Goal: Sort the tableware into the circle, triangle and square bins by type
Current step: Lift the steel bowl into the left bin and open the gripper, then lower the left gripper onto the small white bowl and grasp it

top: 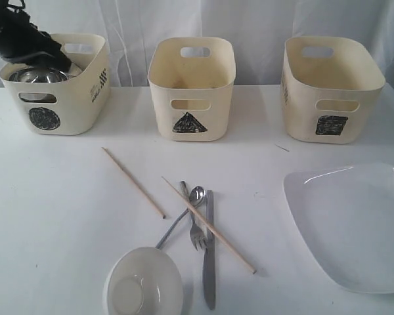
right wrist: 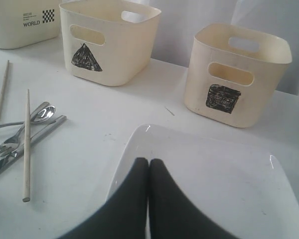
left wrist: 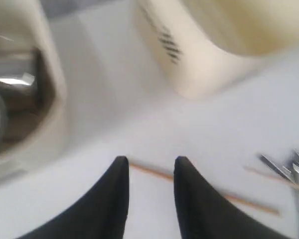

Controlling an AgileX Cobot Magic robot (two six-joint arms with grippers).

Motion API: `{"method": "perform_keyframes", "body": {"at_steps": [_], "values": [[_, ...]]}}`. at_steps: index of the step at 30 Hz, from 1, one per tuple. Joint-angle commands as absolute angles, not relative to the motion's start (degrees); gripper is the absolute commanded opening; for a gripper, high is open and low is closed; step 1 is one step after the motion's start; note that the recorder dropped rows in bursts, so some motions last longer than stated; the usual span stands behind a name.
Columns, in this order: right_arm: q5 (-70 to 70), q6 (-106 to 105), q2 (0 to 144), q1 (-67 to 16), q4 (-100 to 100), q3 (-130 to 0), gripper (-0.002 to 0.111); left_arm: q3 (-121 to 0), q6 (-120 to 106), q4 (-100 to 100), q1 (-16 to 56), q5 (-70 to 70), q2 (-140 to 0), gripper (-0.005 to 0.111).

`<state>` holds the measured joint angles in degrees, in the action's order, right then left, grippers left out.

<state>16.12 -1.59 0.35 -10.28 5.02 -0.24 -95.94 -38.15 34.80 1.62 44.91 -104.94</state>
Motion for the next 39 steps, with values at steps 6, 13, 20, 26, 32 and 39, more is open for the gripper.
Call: {"method": "perform_keyframes", "body": {"at_steps": [6,13,20,26,32,39], "values": [[15.86,-1.39,0.00,-10.21,5.29,0.00,0.000,-70.15,-26.35,25.08,21.80,60.58,-88.89,0.042],[15.86,-1.39,0.00,-10.21,5.29,0.00,0.000,-66.47,-22.74,24.29,31.58,60.42,-87.90,0.055],[15.86,-1.39,0.00,-10.21,5.29,0.00,0.000,-66.47,-18.29,20.37,36.88,57.06,-88.01,0.056],[15.86,-1.39,0.00,-10.21,5.29,0.00,0.000,-66.47,-13.85,13.81,38.37,56.15,-88.66,0.056],[15.86,-1.39,0.00,-10.21,5.29,0.00,0.000,-66.47,-13.69,14.57,38.37,54.82,-90.61,0.056],[15.86,-1.23,0.00,-10.21,5.29,0.00,0.000,-66.47,-13.69,15.46,41.53,53.30,-91.72,0.056]]}}
